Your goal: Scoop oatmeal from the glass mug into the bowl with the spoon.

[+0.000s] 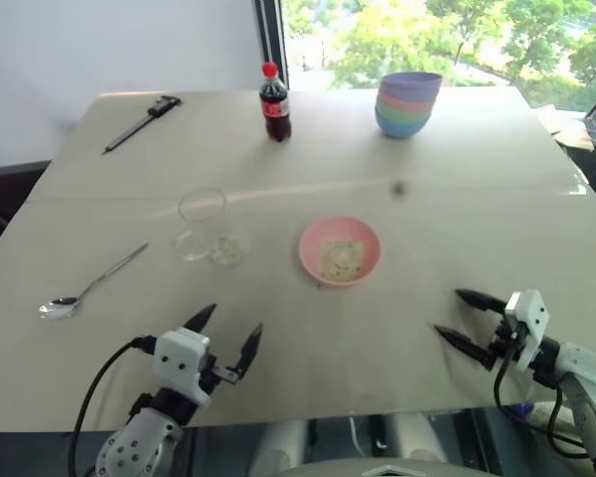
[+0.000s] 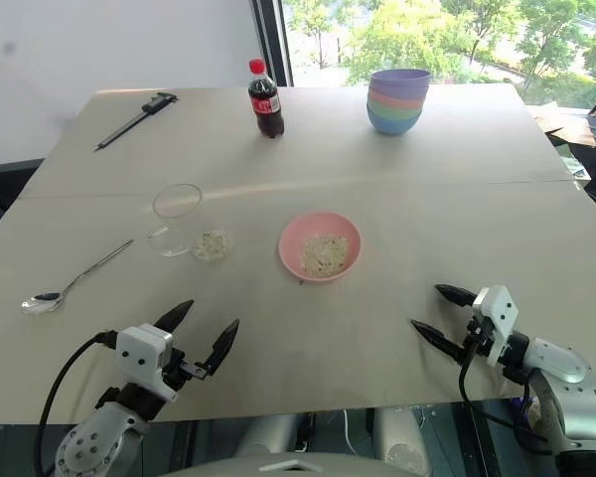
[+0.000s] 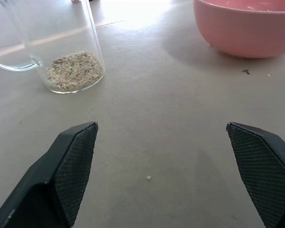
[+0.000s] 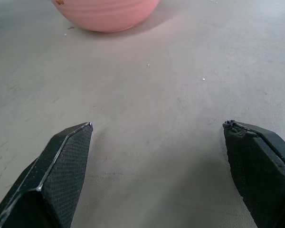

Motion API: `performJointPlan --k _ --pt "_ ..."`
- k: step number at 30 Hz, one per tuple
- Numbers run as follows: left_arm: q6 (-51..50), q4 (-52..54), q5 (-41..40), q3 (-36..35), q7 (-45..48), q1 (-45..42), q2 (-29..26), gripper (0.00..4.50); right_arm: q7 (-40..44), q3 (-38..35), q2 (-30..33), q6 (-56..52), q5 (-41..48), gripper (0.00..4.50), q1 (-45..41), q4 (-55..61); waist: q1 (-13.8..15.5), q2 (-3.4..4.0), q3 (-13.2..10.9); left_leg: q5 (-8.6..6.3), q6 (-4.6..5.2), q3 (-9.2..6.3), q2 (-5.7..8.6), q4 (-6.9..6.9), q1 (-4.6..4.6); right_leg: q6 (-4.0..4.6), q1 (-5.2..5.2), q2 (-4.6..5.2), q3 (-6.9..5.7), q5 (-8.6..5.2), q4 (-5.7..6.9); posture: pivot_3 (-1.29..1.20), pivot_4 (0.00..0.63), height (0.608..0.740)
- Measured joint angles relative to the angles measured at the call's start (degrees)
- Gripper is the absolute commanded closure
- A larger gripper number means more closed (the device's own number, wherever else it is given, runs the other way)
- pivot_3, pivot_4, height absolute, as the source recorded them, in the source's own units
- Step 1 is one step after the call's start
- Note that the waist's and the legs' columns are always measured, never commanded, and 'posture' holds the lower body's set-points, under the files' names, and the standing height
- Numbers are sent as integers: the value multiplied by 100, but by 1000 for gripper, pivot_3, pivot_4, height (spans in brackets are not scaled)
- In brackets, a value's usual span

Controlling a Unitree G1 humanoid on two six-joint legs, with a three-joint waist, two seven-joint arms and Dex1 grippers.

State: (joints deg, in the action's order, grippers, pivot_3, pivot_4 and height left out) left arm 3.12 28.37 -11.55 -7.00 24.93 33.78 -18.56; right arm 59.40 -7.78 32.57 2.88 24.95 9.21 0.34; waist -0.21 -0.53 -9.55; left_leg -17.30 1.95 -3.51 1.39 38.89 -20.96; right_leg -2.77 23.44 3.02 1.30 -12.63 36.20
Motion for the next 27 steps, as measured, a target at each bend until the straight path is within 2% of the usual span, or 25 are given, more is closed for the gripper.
performJointPlan --k 7,27 --pt "29 69 -2 -97 -31 281 80 0 82 8 14 -26 15 70 35 152 -7 1 -2 0 0 1 0 -1 -1 -5 1 0 1 -3 -1 0 150 740" --pt "13 185 -13 -141 -101 185 236 0 271 127 13 -141 28 70 -333 87 4 4 -4 0 0 2 1 -1 -1 13 1 -3 0 9 -1 0 150 740"
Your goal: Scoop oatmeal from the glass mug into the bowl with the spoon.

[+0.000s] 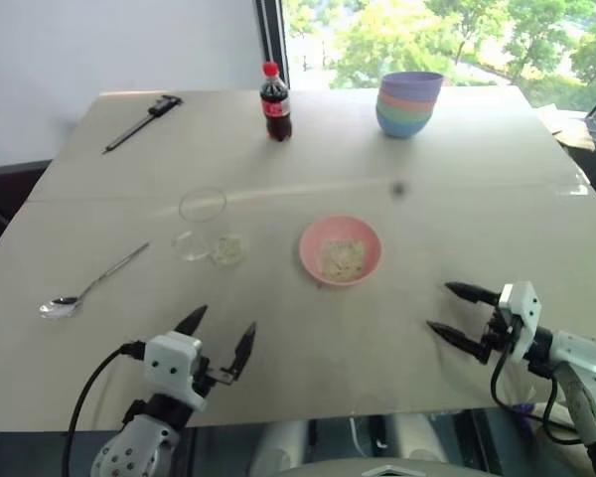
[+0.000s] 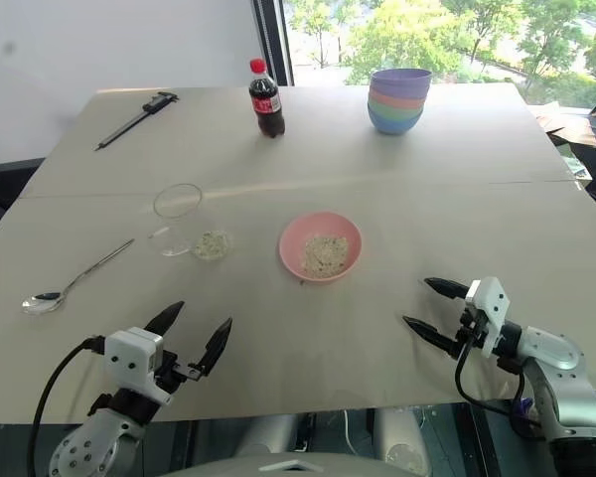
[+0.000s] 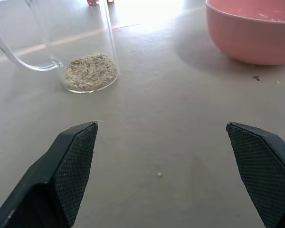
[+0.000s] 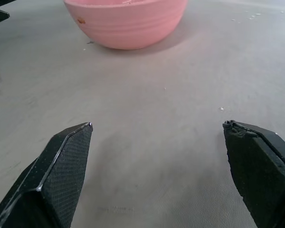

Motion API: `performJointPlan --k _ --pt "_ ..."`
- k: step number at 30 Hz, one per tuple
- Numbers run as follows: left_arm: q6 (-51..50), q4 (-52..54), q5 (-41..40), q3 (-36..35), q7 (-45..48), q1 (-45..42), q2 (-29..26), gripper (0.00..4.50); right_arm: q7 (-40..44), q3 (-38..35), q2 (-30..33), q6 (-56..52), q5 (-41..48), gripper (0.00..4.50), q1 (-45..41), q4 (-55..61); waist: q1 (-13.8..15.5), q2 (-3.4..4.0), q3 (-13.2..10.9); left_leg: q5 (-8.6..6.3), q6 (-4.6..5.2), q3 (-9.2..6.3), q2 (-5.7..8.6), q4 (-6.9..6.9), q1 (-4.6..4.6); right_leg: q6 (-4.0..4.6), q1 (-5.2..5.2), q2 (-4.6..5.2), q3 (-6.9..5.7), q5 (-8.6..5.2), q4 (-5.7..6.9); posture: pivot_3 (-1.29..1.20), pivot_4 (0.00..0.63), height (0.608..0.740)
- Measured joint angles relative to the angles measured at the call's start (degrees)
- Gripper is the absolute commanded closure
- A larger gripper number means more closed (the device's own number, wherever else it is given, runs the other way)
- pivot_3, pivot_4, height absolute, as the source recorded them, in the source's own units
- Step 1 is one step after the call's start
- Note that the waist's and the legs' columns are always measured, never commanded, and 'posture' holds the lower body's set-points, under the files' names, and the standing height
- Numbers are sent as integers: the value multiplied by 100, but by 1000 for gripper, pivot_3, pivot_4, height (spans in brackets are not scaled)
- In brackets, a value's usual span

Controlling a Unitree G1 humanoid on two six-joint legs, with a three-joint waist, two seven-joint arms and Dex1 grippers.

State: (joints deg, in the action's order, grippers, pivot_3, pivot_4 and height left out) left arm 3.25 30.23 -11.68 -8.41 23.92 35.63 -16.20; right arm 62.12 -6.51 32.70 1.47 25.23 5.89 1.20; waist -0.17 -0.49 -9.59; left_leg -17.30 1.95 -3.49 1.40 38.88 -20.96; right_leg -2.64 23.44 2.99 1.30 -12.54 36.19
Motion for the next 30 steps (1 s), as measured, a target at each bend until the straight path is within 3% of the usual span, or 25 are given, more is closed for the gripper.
performJointPlan --k 7,11,19,27,30 --pt "-64 -2 81 -32 -155 -31 77 0 59 5 4 0 -2 70 -34 -3 -1 0 0 0 0 0 0 0 1 0 0 -3 0 0 1 0 150 740" --pt "-383 -8 -231 -720 -277 -196 -81 0 526 206 376 -132 50 70 -71 250 -6 4 -2 0 0 -1 -2 0 3 0 0 -6 -2 0 4 0 150 740" --pt "-1450 -74 -1085 -2231 80 -830 -1458 0 548 740 775 -1825 1033 70 -931 2241 -19 3 -9 1 -1 -11 -3 0 8 -12 1 -19 -10 -8 17 0 150 740" --pt "-2168 -1228 -1439 -3169 824 -858 -2387 0 86 853 785 -2718 1438 70 -1434 2896 -34 -6 -15 1 -5 -13 1 -6 -20 -20 23 -1 -13 15 -4 0 150 740" --pt "-2188 -1792 -1397 -3224 1218 -835 -2594 0 -105 855 656 -2842 1518 70 -1488 2964 -21 -7 -15 1 -4 -12 3 -15 -19 -19 23 3 -15 14 -7 0 150 740"
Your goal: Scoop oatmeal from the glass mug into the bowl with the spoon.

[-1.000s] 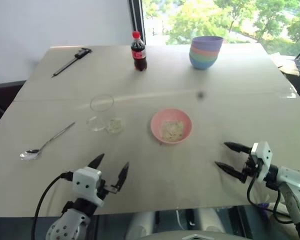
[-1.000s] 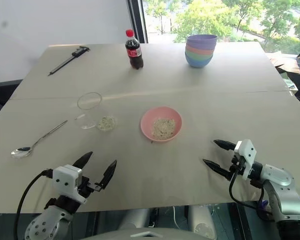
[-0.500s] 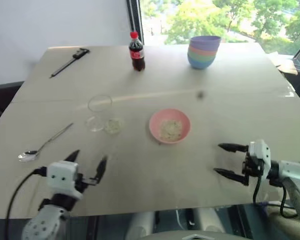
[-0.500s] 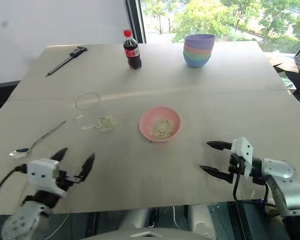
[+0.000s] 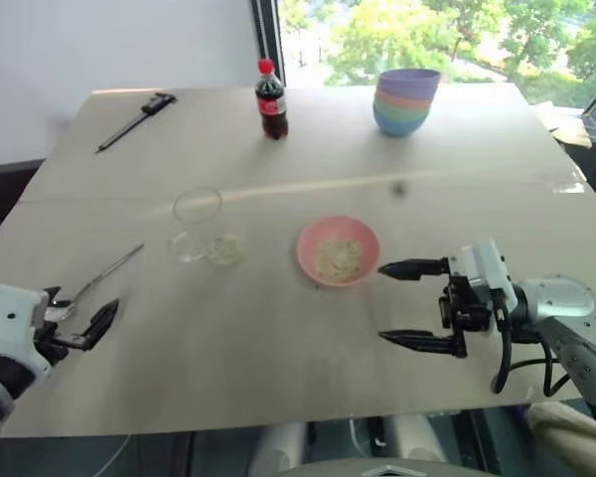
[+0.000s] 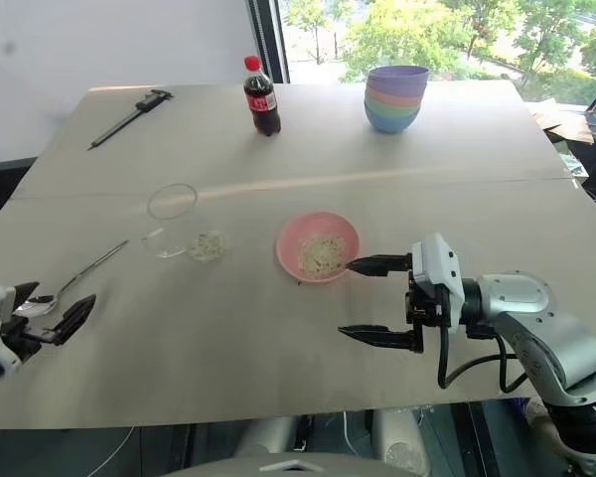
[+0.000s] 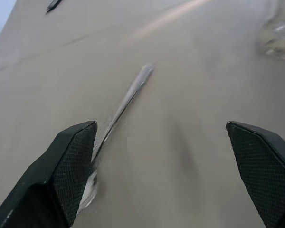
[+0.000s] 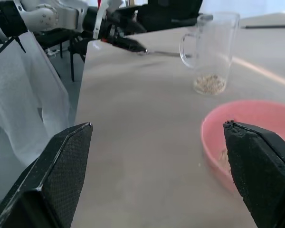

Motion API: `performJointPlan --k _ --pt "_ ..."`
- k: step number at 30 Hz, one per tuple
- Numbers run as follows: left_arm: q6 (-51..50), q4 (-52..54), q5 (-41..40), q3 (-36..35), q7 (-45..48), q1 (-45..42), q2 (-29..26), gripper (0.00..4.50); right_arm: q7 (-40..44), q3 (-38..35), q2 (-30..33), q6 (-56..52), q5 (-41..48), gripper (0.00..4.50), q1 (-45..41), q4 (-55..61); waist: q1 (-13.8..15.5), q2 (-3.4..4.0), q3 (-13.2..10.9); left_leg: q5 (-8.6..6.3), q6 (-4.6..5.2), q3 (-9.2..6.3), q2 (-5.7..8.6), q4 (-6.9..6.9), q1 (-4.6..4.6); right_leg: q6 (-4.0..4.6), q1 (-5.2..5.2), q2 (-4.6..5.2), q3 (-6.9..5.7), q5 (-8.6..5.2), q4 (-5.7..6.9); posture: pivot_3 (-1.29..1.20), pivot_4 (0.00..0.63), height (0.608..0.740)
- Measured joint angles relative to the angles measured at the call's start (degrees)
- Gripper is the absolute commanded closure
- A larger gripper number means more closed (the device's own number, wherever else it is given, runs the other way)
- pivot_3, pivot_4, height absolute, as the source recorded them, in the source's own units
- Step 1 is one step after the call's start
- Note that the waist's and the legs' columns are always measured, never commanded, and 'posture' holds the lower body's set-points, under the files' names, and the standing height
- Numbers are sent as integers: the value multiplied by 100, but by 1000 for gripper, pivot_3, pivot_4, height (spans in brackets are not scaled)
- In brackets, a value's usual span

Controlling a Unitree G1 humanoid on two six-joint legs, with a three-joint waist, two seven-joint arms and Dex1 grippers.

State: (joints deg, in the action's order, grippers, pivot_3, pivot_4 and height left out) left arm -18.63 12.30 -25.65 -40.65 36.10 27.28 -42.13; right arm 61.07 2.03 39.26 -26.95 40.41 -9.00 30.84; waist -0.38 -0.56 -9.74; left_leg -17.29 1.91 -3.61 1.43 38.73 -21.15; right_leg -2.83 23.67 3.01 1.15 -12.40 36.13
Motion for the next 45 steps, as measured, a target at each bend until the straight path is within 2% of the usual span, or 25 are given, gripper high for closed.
performJointPlan --k 4,10,21,25,31,32,35,40,45 --pt "86 -746 293 75 254 -133 -264 0 -53 23 -24 -14 -19 70 5 0 9 -2 0 0 0 -2 0 -1 -1 0 0 2 -1 1 -3 0 150 740" --pt "381 -1530 587 122 428 -890 -655 0 -265 30 -160 -12 -77 70 23 -2 27 -5 3 1 -3 -4 1 -5 -2 2 6 12 0 2 -3 0 150 740" --pt "667 -3158 1105 1104 897 -2176 -1179 0 -568 26 -288 -10 -144 70 63 3 -7 -6 3 3 -7 -1 2 -39 -10 4 26 14 7 4 -9 0 150 740" --pt "737 -3649 1154 1303 1066 -2466 -1324 1161 -710 40 -362 -8 -201 0 54 14 -11 8 9 3 -7 1 3 -39 -6 4 26 17 11 5 -3 0 150 740" --pt "751 -3864 1002 1286 1235 -2343 -1318 4048 -903 18 -364 -4 -209 0 251 94 -67 17 14 3 -7 7 -2 -43 9 7 27 14 42 3 14 0 150 740" --pt "731 -3848 942 1192 1240 -2244 -1280 4417 -918 19 -364 -3 -217 0 281 94 -80 18 13 3 -7 12 -3 -43 11 7 27 14 47 3 16 0 150 740" --pt "675 -3741 802 924 1206 -1932 -1186 4417 -950 13 -365 8 -219 0 286 99 -112 21 15 3 -6 22 -3 -44 16 6 27 15 58 4 18 0 150 740" --pt "598 -3017 561 456 946 -1244 -669 4417 -923 -7 -346 41 -221 0 247 84 -126 33 23 2 -5 31 -2 -44 19 5 25 21 68 4 16 0 150 740" --pt "366 -814 -39 201 804 17 530 4417 -770 8 -322 48 -214 0 102 12 -101 37 31 -2 1 41 2 -44 10 3 23 44 58 5 -1 0 150 740"
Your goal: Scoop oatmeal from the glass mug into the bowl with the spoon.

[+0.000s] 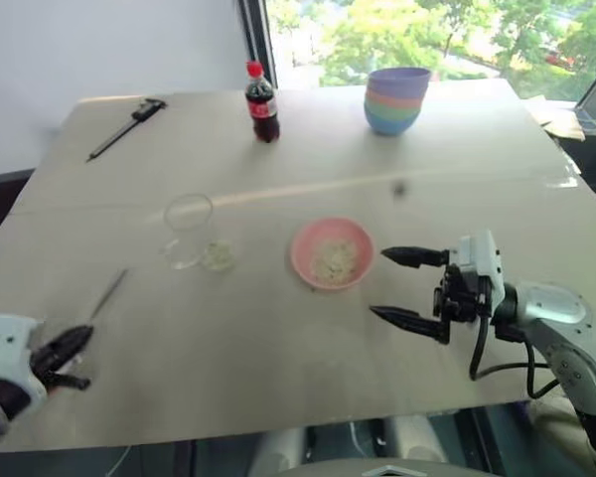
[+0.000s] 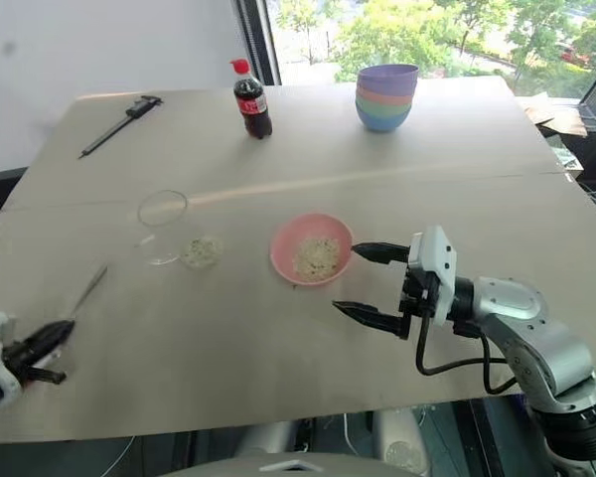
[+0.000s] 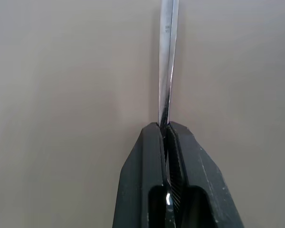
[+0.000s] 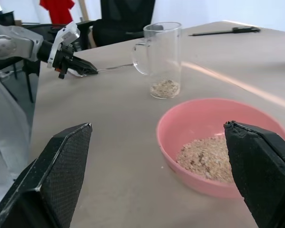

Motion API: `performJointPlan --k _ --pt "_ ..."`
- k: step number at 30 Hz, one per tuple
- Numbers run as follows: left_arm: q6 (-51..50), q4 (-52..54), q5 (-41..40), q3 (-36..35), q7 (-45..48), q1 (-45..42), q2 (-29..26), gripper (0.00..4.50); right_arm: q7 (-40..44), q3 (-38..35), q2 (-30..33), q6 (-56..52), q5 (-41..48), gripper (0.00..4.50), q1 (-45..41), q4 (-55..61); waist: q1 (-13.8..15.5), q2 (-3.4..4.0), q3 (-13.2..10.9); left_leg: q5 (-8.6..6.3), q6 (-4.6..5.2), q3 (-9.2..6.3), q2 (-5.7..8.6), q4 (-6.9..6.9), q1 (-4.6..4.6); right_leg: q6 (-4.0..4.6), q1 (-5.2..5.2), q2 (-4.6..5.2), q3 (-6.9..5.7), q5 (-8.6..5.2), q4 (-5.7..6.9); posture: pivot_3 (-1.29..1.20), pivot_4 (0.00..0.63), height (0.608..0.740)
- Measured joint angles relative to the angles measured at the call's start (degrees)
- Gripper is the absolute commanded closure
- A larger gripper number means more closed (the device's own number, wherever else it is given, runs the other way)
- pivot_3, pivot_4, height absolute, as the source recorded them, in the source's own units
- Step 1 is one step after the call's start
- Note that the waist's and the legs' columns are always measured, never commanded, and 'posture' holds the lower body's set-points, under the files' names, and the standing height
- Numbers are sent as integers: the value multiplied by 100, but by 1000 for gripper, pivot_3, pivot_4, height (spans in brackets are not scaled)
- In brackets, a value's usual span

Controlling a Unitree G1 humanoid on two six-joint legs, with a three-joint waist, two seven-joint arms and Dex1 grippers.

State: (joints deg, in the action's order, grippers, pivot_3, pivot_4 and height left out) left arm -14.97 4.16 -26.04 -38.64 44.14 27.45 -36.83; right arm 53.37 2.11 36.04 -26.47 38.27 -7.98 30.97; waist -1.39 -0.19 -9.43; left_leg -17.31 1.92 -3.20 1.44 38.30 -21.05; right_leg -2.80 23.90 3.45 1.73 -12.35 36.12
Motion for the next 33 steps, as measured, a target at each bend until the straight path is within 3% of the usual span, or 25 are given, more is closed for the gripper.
performJointPlan --k 5,8,14,19,26,31,33 --pt "-296 2246 -538 151 -96 1468 1012 4417 153 67 13 1 -1 0 -20 -43 79 -43 15 -1 0 -18 -5 3 -14 22 -1 4 -33 -13 -16 0 150 740" --pt "-271 2850 -581 151 -54 1994 1189 4417 240 153 7 0 -1 0 -39 -72 122 -36 11 1 0 -26 -4 5 -14 27 -3 -1 -46 -16 -16 0 150 740" --pt "-55 3431 -486 501 -46 2188 1334 4417 211 339 1 -89 -135 0 -184 -228 131 -40 9 2 2 -25 -2 17 -11 25 -15 -16 -69 -16 -16 0 150 740" --pt "-159 3981 -264 1489 -503 1434 1361 4417 -362 475 -135 -866 -22 0 -495 -200 134 -41 9 3 -1 -25 -2 24 -9 25 -18 -34 -69 -14 -13 0 150 740" --pt "56 3973 1316 3122 -1280 -81 1280 4417 -2024 329 -884 -2873 1081 0 -1285 -79 94 -38 9 4 -2 -23 -1 17 -8 6 -14 -44 -65 1 -10 0 150 740" --pt "484 3513 2302 3686 -1776 -734 1343 4417 -3050 173 -1668 -3659 1629 0 -1671 -295 91 -34 9 4 -3 -28 1 14 -12 6 -9 -37 -68 2 -9 0 150 740" --pt "813 3148 2852 4101 -2052 -1059 1476 4417 -3988 -134 -2560 -4020 1966 0 -1966 -802 73 -33 9 5 -4 -25 3 12 -16 5 2 -33 -62 3 -2 0 150 740"
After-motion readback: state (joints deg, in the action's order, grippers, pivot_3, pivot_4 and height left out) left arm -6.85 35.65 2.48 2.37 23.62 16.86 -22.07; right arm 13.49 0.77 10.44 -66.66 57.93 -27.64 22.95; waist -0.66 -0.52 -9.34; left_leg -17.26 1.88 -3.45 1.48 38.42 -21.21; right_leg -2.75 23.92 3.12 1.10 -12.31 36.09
